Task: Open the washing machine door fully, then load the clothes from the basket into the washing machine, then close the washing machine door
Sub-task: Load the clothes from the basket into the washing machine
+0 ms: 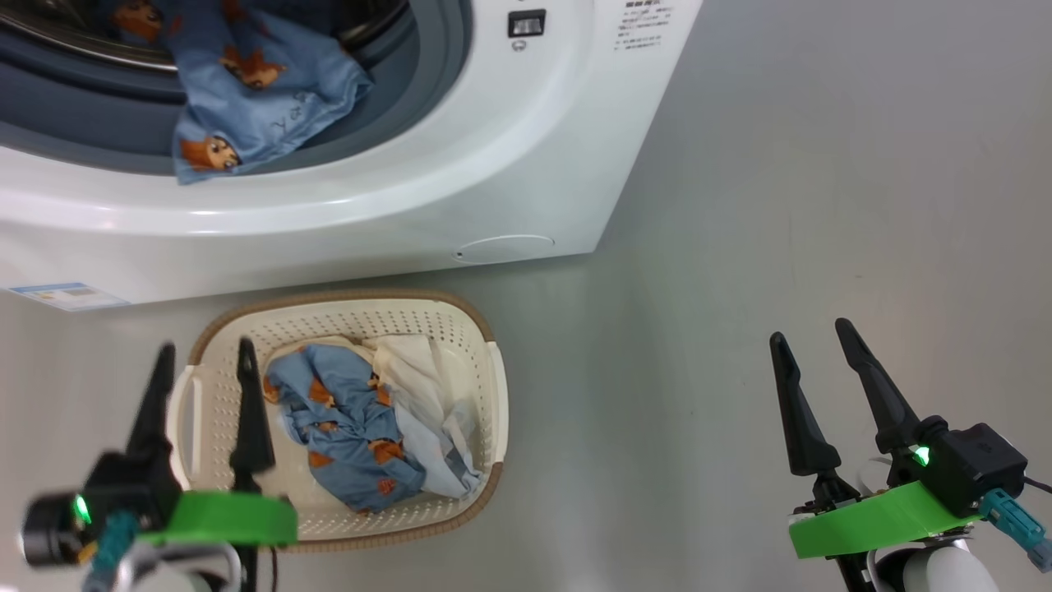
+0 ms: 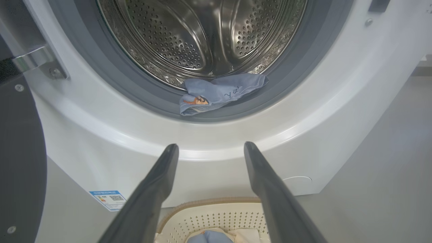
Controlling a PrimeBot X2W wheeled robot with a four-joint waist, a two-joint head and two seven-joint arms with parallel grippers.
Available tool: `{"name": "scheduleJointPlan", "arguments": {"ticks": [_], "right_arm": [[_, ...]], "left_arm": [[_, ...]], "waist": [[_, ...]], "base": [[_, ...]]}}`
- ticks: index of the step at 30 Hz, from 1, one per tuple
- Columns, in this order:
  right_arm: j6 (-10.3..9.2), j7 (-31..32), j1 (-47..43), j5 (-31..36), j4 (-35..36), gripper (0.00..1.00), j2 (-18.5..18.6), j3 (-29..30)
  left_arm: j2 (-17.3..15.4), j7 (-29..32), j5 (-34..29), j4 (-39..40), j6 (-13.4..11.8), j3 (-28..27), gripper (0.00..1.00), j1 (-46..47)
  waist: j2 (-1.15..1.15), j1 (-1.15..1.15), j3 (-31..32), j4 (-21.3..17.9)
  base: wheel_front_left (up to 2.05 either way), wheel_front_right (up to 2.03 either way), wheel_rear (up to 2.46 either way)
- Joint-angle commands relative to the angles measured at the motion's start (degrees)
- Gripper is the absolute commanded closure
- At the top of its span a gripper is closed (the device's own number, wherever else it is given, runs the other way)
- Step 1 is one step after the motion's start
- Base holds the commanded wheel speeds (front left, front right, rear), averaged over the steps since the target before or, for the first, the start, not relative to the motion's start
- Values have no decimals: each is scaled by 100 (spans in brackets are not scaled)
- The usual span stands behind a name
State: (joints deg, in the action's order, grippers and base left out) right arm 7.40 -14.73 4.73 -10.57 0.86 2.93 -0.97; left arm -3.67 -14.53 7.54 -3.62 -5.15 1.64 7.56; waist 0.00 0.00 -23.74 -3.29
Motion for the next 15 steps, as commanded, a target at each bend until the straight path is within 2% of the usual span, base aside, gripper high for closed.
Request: {"name": "scheduleJointPlan", "arguments": {"ticks": [1,15], "right_arm": [[9,-27,54,-8,139,0,3,-153],[9,-27,427,-241,159,0,-4,-406]], "left_arm": [[-166,7,-74,74,38,-190,0,229],[-713,698,-311,-1066,71,-132,0,2552]], "waist": [[0,0,-65,-50],[0,0,-779,-377]], "base": [[0,0,0],[0,0,0]]}}
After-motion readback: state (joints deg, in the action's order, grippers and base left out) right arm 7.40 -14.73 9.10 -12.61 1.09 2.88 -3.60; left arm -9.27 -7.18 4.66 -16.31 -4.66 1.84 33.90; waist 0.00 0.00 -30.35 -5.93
